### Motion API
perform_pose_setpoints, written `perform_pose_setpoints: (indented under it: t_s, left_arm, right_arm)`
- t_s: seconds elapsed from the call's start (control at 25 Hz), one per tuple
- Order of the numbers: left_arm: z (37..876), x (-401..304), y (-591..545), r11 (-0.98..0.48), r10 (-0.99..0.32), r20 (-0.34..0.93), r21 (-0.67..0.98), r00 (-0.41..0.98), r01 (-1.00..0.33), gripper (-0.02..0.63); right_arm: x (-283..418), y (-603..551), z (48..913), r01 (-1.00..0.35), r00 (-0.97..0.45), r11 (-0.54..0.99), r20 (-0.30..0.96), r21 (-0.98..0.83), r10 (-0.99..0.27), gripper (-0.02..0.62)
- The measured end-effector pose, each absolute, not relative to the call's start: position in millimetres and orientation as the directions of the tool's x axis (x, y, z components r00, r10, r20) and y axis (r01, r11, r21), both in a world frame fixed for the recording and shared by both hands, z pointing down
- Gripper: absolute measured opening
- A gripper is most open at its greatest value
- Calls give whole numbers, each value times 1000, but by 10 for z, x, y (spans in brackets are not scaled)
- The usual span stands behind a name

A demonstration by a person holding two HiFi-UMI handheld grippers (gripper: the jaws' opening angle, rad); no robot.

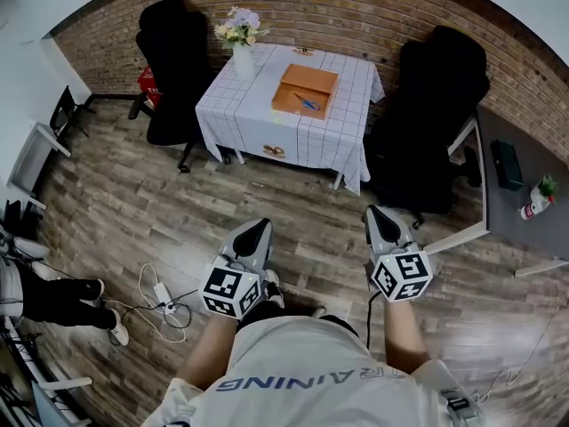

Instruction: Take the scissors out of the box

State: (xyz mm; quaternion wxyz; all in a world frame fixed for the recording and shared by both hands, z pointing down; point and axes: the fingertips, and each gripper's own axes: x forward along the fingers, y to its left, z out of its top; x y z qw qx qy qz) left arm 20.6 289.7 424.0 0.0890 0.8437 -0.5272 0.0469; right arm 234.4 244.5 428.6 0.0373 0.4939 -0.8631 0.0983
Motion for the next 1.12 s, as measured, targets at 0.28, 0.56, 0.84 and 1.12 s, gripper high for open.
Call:
perform_pose_setpoints:
  t_s: [0.28, 0.56, 0.84, 1.12]
  left_arm:
    - [4428, 168, 2721, -460, -851, 219, 124, 477, -879, 0]
    - [4389, -197, 2135, -474, -846, 200, 141, 494, -869, 0]
    - [4423, -604, 1655, -518, -819, 196, 151, 539, -842, 0]
    - [4559, -997, 1340, -522, -808, 207, 184, 552, -833, 0]
  right_arm:
    - [2258, 2290, 4419, -869, -492, 468, 185, -160, -851, 14]
    - [2040, 1885, 4445, -893, -449, 425, 206, -149, -870, 14]
    - [1590, 1420, 4443, -908, -419, 401, 218, -123, -881, 14]
    - [1201, 1139, 4572, -909, -417, 397, 256, -128, -872, 14]
